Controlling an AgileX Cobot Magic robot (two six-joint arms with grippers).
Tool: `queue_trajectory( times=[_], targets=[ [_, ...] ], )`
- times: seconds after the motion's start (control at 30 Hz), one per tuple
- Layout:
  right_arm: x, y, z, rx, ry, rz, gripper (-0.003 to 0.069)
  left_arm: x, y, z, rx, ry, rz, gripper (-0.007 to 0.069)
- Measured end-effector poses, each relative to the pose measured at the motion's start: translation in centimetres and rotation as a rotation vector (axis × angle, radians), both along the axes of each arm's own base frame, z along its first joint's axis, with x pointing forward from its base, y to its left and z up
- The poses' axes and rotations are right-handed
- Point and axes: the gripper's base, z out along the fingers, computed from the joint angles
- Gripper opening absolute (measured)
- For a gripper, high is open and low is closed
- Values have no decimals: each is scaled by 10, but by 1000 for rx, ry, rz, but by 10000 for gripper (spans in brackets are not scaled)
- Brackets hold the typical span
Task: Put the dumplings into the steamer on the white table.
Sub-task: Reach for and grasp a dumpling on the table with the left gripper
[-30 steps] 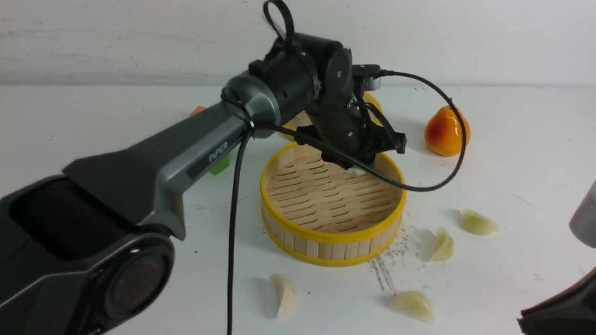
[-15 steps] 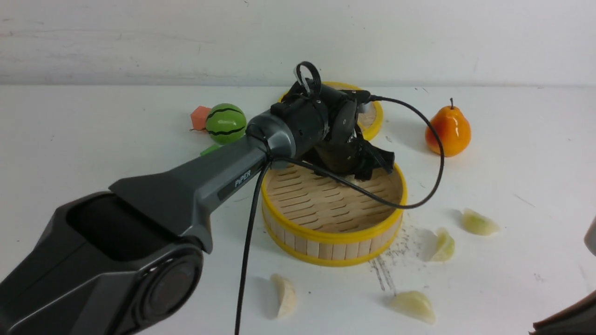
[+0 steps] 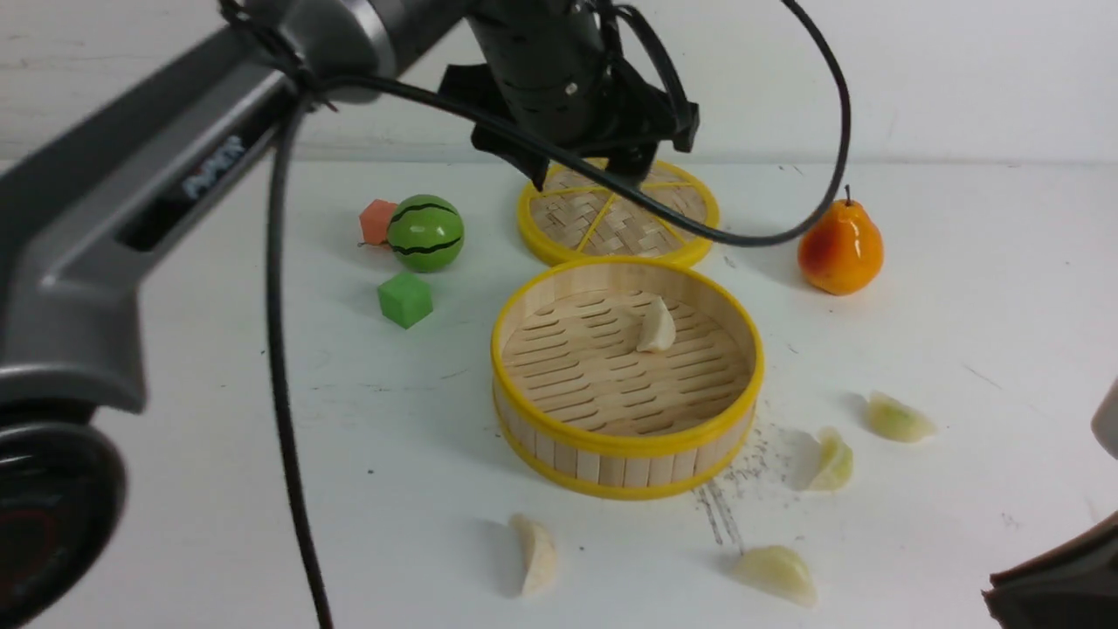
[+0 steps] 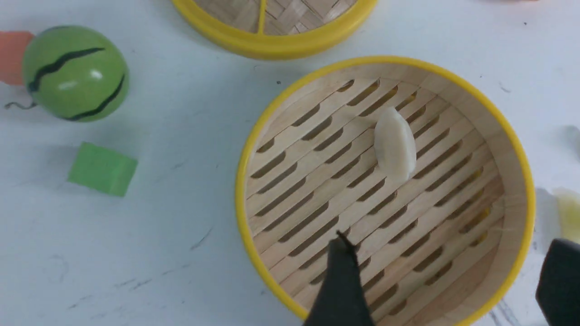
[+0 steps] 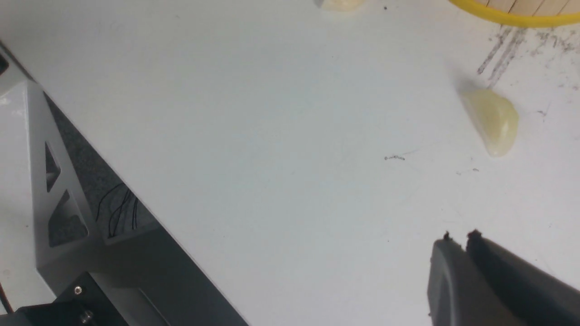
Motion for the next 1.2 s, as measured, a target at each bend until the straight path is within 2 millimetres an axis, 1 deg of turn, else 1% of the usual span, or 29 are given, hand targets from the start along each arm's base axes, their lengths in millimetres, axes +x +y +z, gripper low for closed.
queue_trajectory(
  times=[0.03,0.07,0.1,0.17,0.27,0.3,0.33,0.4,0.43,0.5,0.53,0.57,0.63,0.7,0.77,0.8,0.83,0.87,1.0,1.03,1.1,1.17,1.2],
  targets=[
    [0,0,0,-1,-5,-2,42,-6,5,5,1,1,0,501],
    [1,0,0,0,-8,-4,42,-9,6,2,10,14,0,494],
    [1,0,0,2,-12,-6,42,-17,12,1,23,36,-3,472],
    [1,0,1,3,-14,-7,42,-30,20,-4,42,76,-7,450],
    [1,0,1,3,-15,-8,42,-59,41,-24,108,173,-10,409],
    [1,0,1,3,-15,-8,42,-59,41,-24,108,173,-10,409],
    [1,0,1,3,-16,-8,42,-72,49,-36,133,222,-12,403],
    [2,0,1,6,-21,-11,42,-90,58,-59,149,300,-18,398],
    [2,0,1,7,-24,-12,42,-93,59,-66,144,316,-20,398],
    [3,0,2,11,-33,-17,42,-100,59,-87,111,355,-22,396],
    [3,0,2,13,-38,-19,42,-103,58,-103,80,373,-13,396],
    [4,0,2,14,-41,-21,42,-104,57,-115,52,387,1,396],
    [4,0,2,15,-44,-23,42,-104,54,-127,16,402,25,395],
    [5,0,3,18,-50,-25,42,-99,49,-151,-22,409,60,395],
    [5,0,3,18,-51,-26,42,-93,45,-166,-33,408,78,395],
    [5,0,3,18,-51,-26,42,-92,44,-168,-33,407,79,395],
    [5,0,3,19,-54,-28,42,-86,40,-179,-44,399,88,395],
    [5,0,3,20,-56,-29,42,-83,38,-186,-46,401,92,395],
    [5,0,3,20,-56,-29,42,-74,32,-207,-53,400,102,395],
    [5,0,3,20,-56,-29,44,-71,30,-218,-48,410,108,395],
    [5,0,3,20,-56,-29,46,-70,28,-226,-47,421,116,393],
    [5,0,3,20,-56,-29,50,-68,27,-227,-50,416,115,385],
    [5,0,3,20,-56,-29,51,-68,27,-227,-50,417,115,365]
  ],
)
